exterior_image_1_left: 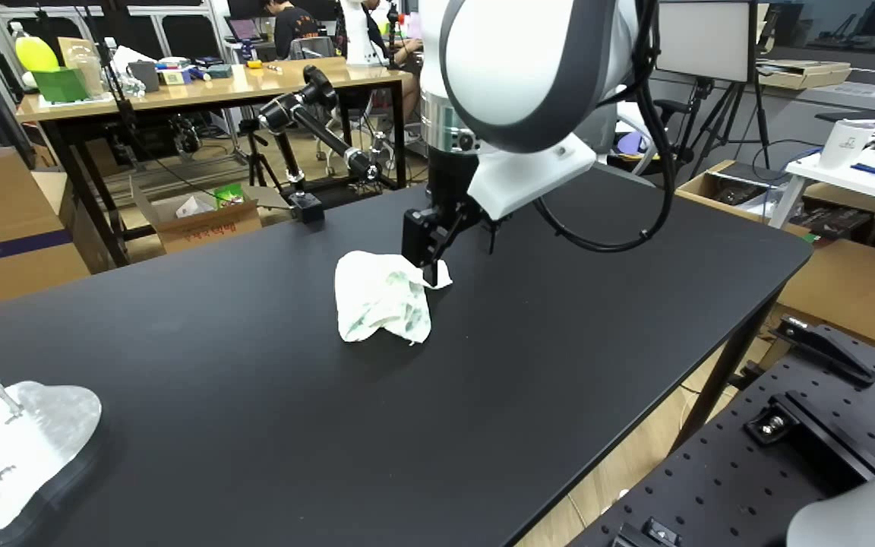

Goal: Hang the towel on the black bar

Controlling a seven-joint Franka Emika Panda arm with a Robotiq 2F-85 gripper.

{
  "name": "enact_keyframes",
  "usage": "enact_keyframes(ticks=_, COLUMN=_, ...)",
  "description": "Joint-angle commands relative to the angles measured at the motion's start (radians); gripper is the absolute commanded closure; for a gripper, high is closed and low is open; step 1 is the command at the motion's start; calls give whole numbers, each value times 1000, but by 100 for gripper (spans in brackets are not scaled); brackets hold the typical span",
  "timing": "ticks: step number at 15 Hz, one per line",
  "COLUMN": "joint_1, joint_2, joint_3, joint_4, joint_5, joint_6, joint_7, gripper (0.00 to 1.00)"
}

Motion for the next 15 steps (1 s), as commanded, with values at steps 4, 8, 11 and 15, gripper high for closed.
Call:
enact_keyframes(ticks=4, joint_1=62, joint_2=156, joint_3=-80, joint_4=67, joint_5=-182, joint_6=150, joint_7=159, gripper=0)
enact_keyframes(ticks=8, joint_1=113, joint_2=205, joint_3=-105, joint_4=102, joint_5=-178, joint_6=186, joint_7=158, gripper=0)
enact_keyframes(ticks=11, joint_1=140, joint_2=241, joint_3=-97, joint_4=120, joint_5=-150, joint_6=208, joint_7=154, gripper=0)
enact_keyframes(ticks=15, joint_1=164, joint_2=280, joint_3=-92, joint_4=142, joint_5=-129, joint_6=218, joint_7=157, gripper=26)
